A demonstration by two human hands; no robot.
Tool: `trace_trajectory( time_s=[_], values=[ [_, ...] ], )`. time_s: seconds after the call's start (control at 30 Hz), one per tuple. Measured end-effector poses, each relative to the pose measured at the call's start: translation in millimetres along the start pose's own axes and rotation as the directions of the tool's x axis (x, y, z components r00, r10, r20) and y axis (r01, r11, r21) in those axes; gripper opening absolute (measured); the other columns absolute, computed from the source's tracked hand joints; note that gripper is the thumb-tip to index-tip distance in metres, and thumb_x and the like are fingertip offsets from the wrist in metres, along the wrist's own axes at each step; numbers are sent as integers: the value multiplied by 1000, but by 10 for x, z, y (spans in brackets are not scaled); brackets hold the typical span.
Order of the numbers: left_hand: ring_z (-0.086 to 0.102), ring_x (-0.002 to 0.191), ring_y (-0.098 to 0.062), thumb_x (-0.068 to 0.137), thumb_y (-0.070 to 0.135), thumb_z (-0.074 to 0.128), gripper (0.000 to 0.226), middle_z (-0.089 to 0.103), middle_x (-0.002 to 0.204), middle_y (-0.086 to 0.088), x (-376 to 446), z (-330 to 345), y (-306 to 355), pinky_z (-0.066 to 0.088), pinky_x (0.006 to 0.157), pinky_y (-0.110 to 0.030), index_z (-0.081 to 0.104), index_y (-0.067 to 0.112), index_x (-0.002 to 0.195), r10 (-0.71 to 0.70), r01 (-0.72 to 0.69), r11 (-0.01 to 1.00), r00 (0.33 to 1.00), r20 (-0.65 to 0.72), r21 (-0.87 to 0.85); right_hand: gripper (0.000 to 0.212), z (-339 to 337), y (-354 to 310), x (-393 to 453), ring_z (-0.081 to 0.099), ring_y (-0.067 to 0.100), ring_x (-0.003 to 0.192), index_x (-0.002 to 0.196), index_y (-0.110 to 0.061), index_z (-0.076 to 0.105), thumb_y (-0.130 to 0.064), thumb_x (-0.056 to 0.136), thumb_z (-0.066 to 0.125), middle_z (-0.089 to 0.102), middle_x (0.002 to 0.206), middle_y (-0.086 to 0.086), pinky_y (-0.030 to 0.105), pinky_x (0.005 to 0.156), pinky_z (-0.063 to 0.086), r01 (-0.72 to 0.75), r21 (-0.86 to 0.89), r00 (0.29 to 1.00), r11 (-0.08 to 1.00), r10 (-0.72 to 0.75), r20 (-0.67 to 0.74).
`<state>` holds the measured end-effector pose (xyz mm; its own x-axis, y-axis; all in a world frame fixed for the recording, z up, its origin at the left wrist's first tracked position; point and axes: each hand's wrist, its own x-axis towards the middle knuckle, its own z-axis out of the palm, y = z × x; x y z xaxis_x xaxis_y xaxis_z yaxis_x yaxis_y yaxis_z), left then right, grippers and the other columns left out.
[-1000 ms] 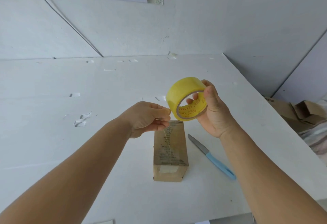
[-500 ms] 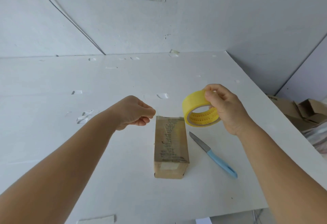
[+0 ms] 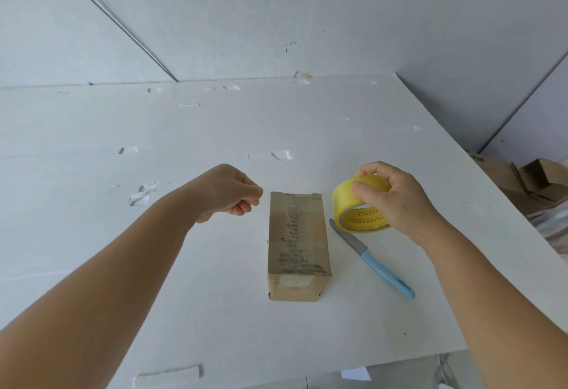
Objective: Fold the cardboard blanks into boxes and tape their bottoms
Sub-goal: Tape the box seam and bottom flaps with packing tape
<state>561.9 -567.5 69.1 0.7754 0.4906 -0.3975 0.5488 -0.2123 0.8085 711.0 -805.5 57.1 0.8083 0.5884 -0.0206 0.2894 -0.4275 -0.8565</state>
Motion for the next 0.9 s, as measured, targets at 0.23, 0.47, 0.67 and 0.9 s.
trace_trajectory(
  time_s=[0.23,0.47,0.67,0.9],
  values=[
    [61,65,-15,87,14,62,16,69,72,-3,74,22,-61,53,66,-25,68,3,77,7,-5,999,999,-38,45,20,53,30,-3,54,13,89,84,-41,62,-50,66,60,55,99,-4,26,70,38,-18,-13,1000,1000,19,10],
    [59,62,-14,87,17,62,19,69,70,-2,139,63,-81,49,61,-23,67,5,73,17,-13,997,998,-54,73,21,67,41,-10,53,9,84,83,-38,62,-49,66,59,55,93,-8,26,68,38,-40,-18,999,999,40,1],
    [59,65,-14,89,19,60,20,69,72,0,168,106,-192,48,62,-22,67,6,75,3,-1,997,1000,-29,76,15,116,107,-35,53,8,81,86,-32,62,-43,75,65,56,89,-10,25,66,38,-57,-11,998,998,57,4],
    [58,68,-14,93,23,56,25,65,72,2,199,261,-351,47,66,-24,64,9,74,29,-29,999,1000,-8,28,4,252,227,-31,53,11,76,86,-31,61,-28,87,64,56,83,-7,26,65,40,-104,15,994,994,104,19]
  ],
)
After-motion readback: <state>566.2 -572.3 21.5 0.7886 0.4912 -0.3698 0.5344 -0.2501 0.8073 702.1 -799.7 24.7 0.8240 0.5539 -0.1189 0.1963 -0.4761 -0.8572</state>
